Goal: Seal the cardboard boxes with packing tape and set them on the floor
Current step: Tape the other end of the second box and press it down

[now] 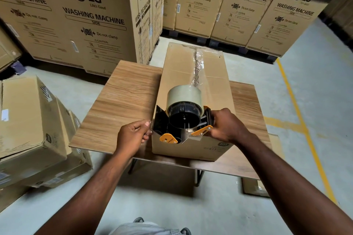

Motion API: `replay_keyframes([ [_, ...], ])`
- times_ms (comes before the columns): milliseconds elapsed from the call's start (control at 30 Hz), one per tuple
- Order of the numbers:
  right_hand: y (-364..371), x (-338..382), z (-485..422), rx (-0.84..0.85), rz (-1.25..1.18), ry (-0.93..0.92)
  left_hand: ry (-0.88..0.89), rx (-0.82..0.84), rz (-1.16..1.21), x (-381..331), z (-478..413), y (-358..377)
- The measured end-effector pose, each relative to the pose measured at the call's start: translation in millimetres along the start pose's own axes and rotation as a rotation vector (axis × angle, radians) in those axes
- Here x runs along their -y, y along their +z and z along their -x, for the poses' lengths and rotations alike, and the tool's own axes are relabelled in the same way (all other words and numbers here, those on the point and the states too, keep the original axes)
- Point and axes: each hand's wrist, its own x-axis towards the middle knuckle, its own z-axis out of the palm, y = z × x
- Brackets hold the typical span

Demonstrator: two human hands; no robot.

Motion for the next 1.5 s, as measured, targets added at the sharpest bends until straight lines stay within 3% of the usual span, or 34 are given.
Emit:
replay_keyframes([
  [167, -0.6, 0.7, -3.6, -0.003, 0.033, -0.035, -0.136, 0.015, 0.054, 8.3, 5.5, 17.1],
  [300, -0.1, -0.8, -3.8, -0.019, 0.045, -0.057, -0.455, 0.084, 0.345, 21.0, 13.7, 28.7],
  [400, 0.9, -1.1, -2.1, -0.018, 0.033, -0.048, -0.529, 0.048, 0.284, 21.9, 5.6, 21.8],
  [567, 2.0, -1.8, -1.7, -0.012, 0.017, -0.022, -0.307, 0.04, 0.291, 2.4, -8.3, 14.2],
  [767, 2.3, -4.6, -2.2, -0.002, 0.023, -0.047, -0.349, -0.021, 0.323, -4.9, -5.9, 22.5],
  [867, 0.4, -3.5, -2.0, 0.041, 0.022, -0.062, -0.167, -0.091, 0.264, -17.5, -4.0, 26.4],
  [967, -2.0, -4.4, -5.6, 0.115, 0.014, -0.032, 0.049, -0.059, 0.097, -28.2, -1.0, 31.9],
  [1100, -7.0, 1.5, -4.8, 0.192, 0.079, -0.049, 0.134, -0.048, 0.011, -24.3, -1.8, 32.5],
  [1333, -1.6, -19.7, 27.0, 0.075, 0.076, -0.08, 0.313, -0.07, -0.252, -20.6, 4.6, 28.0],
  [1500, -12.7, -77.3, 53.6, -0.002, 0.066, -0.091, 0.323, -0.083, -0.316, -24.9, 7.3, 28.3],
])
